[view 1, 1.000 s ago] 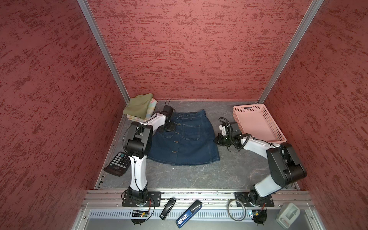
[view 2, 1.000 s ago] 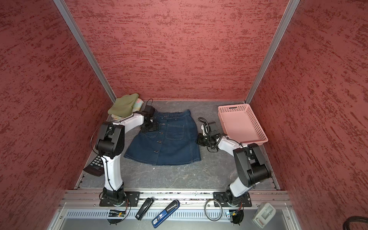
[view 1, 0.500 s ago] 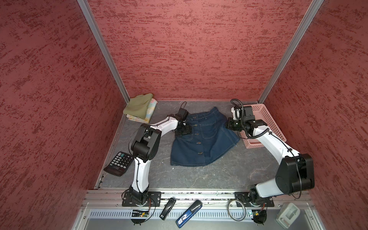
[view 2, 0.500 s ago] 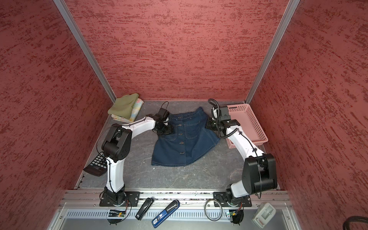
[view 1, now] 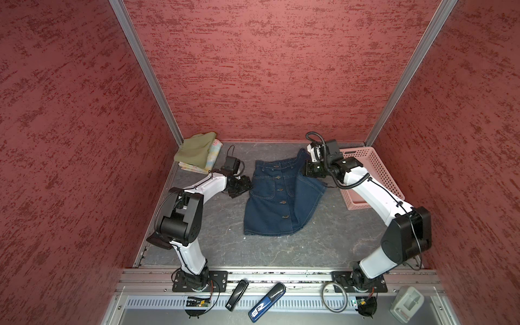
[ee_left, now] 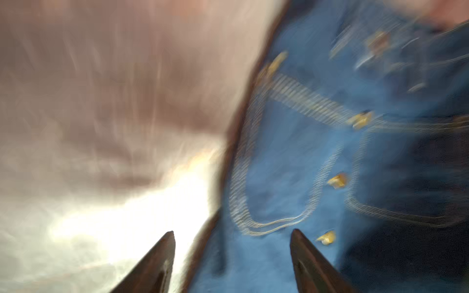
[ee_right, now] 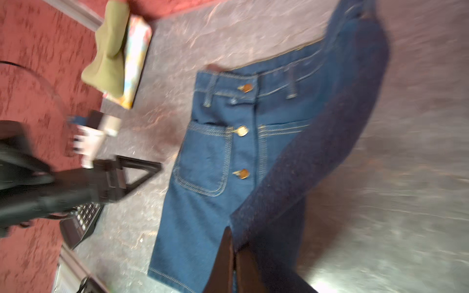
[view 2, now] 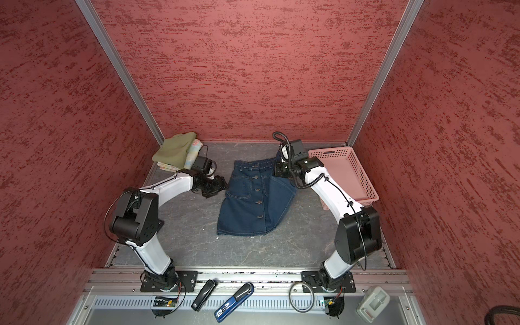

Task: Fold and stack skirts
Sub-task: Fold the skirt at the center of the table.

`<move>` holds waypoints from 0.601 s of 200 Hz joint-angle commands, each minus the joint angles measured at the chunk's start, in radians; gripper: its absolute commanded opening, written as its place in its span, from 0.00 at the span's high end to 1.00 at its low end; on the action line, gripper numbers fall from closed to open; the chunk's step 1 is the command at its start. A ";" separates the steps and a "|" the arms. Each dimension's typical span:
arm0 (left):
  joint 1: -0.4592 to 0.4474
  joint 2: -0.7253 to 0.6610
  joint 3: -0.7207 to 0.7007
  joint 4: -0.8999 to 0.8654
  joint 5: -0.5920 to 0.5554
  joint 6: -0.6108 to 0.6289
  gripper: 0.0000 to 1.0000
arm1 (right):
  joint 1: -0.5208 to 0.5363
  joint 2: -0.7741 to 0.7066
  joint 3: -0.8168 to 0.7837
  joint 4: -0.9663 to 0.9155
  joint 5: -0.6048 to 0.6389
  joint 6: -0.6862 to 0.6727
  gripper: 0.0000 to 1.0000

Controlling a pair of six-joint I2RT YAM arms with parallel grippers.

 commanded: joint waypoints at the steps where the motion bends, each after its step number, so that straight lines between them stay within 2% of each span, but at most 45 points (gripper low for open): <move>1: -0.005 -0.005 -0.061 0.085 0.030 -0.024 0.35 | 0.050 0.021 0.046 -0.028 0.020 0.050 1.00; 42: -0.007 -0.004 -0.127 0.179 0.065 -0.051 0.49 | 0.171 0.091 0.067 0.001 0.031 0.146 1.00; 71: -0.021 0.008 -0.145 0.223 0.082 -0.059 0.56 | 0.257 0.141 0.066 0.043 0.043 0.249 1.00; 120: -0.031 0.017 -0.168 0.278 0.085 -0.074 0.57 | 0.378 0.210 0.094 0.097 0.070 0.375 1.00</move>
